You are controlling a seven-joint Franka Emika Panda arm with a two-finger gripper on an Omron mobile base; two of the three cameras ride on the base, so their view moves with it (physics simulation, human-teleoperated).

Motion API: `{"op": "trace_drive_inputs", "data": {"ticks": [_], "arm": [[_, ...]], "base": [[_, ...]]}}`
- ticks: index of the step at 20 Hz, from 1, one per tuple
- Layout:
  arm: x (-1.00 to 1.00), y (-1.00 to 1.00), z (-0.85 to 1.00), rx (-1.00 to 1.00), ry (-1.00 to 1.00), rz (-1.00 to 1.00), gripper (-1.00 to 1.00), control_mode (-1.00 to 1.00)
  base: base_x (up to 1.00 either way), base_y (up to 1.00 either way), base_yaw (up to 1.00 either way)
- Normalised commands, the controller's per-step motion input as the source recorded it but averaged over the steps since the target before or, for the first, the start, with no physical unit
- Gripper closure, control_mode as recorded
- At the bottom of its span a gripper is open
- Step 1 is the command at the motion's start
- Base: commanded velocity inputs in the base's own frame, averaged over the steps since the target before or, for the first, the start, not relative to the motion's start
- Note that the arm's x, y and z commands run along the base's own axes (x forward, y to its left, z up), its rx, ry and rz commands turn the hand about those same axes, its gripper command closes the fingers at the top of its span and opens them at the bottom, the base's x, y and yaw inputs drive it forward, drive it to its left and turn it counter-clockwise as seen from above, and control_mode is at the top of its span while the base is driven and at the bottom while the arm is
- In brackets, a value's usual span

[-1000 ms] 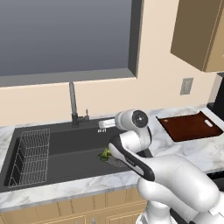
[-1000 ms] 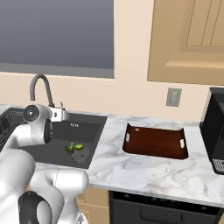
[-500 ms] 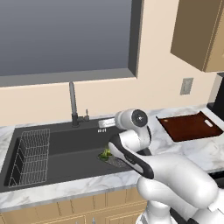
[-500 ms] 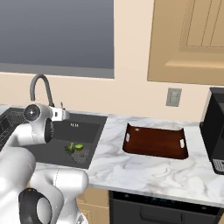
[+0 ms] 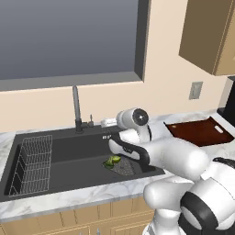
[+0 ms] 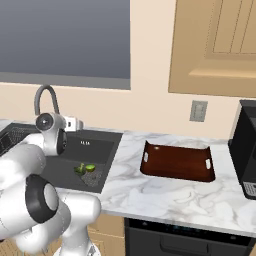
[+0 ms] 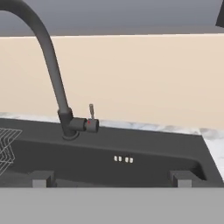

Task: Pick up all produce items and place them in the sink. Turn on the sink faucet to wash them. Then turn the sink off and put them in the tray.

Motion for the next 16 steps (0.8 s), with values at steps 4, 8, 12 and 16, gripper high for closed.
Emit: {"op": "trace_drive_inputs", "data": {"ticks": [4, 8, 12, 16], "arm": [[0.45, 0.1, 0.0, 0.0, 0.0, 0.0, -1.0, -1.0], [0.4, 0.1, 0.0, 0.0, 0.01, 0.0, -1.0, -1.0], [0.11, 0.04, 0.0, 0.0, 0.03, 0.0, -1.0, -1.0], [0.36, 0.15, 0.0, 0.0, 0.0, 0.0, -1.0, -1.0]], "base": [[0.0, 0.0, 0.0], [0.0, 0.0, 0.0], [0.0, 0.0, 0.0], [0.0, 0.0, 0.0]]}}
